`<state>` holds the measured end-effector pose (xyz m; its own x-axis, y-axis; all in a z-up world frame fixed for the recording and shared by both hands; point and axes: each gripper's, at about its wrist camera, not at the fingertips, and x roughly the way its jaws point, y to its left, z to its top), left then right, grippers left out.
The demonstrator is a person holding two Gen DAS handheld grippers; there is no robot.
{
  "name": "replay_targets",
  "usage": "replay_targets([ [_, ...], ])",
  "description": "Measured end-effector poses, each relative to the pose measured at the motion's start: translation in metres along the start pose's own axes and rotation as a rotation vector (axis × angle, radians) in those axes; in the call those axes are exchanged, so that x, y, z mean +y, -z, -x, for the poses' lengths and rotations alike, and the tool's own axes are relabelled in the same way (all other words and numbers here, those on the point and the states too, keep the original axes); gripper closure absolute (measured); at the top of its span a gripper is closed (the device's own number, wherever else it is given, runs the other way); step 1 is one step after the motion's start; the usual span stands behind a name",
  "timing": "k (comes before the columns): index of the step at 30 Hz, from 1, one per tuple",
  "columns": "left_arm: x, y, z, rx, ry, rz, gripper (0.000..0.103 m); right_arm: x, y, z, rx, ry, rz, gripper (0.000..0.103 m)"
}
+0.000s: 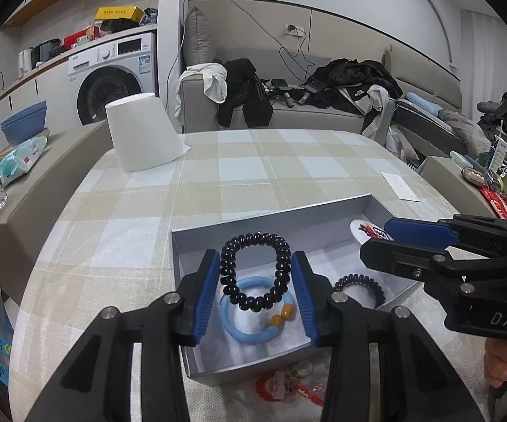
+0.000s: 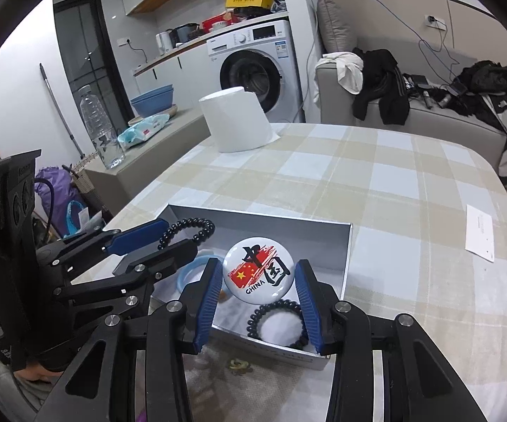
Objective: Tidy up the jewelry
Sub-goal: 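Carry the badge and bracelet over the box and open both tools, then move the right tool to the pink bangle and close on it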
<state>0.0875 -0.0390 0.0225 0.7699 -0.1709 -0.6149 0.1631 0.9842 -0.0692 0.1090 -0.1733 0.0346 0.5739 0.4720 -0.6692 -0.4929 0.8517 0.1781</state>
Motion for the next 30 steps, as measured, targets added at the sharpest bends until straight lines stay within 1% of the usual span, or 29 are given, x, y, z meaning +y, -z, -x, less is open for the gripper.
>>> replay_targets([
  [1,0.000,0.000,0.000,0.007,0.008,0.005,0.064,-0.001,0.000,0.000,-0.001,0.003,-0.001,0.061],
  [2,0.001,-0.001,0.000,0.016,0.015,0.010,0.059,-0.002,0.000,0.000,-0.001,0.004,-0.001,0.060],
  [3,0.001,-0.001,0.002,0.021,0.014,0.012,0.055,-0.002,0.000,0.002,-0.006,0.000,-0.001,0.057],
  [4,0.000,-0.002,0.005,0.017,0.015,0.010,0.053,-0.002,0.000,0.005,-0.015,-0.004,0.000,0.052],
  [5,-0.001,-0.002,0.010,0.006,0.015,0.004,0.045,-0.001,0.000,0.011,-0.028,-0.008,0.003,0.047],
  [6,-0.001,-0.002,0.016,-0.010,0.013,0.001,0.033,-0.001,0.000,0.015,-0.040,-0.011,0.008,0.037],
  [7,-0.002,-0.002,0.021,-0.023,0.012,0.001,0.027,0.000,0.000,0.022,-0.057,-0.007,0.015,0.028],
  [8,-0.003,-0.001,0.029,-0.042,0.017,0.000,0.017,0.001,0.001,0.027,-0.067,0.001,0.021,0.025],
  [9,-0.003,-0.001,0.036,-0.057,0.022,-0.001,0.010,0.003,0.002,0.034,-0.077,0.011,0.027,0.017],
  [10,-0.003,0.000,0.042,-0.065,0.025,-0.002,0.007,0.003,0.004,0.040,-0.083,0.018,0.030,0.007],
  [11,-0.003,0.001,0.047,-0.071,0.025,-0.004,0.001,0.004,0.007,0.046,-0.089,0.022,0.032,0.001],
  [13,-0.003,0.006,0.056,-0.072,0.020,0.001,0.001,0.004,0.015,0.059,-0.104,0.035,0.035,0.000],
  [16,0.000,0.021,0.065,-0.037,0.038,0.028,0.001,0.003,0.033,0.074,-0.115,0.037,0.002,0.000],
  [20,0.004,0.048,0.070,0.008,0.059,0.072,0.001,0.007,0.058,0.079,-0.090,0.022,-0.013,0.000],
  [23,0.002,0.063,0.067,0.038,0.069,0.079,0.001,0.008,0.075,0.073,-0.040,0.008,-0.015,0.000],
  [26,-0.002,0.065,0.061,0.061,0.073,0.058,0.001,0.010,0.079,0.063,0.012,-0.015,-0.019,0.000],
  [29,-0.005,0.064,0.056,0.077,0.078,0.040,0.001,0.019,0.082,0.054,0.052,-0.055,0.014,0.000],
  [30,-0.005,0.064,0.056,0.078,0.077,0.039,0.001,0.022,0.084,0.052,0.059,-0.062,0.024,0.004],
])
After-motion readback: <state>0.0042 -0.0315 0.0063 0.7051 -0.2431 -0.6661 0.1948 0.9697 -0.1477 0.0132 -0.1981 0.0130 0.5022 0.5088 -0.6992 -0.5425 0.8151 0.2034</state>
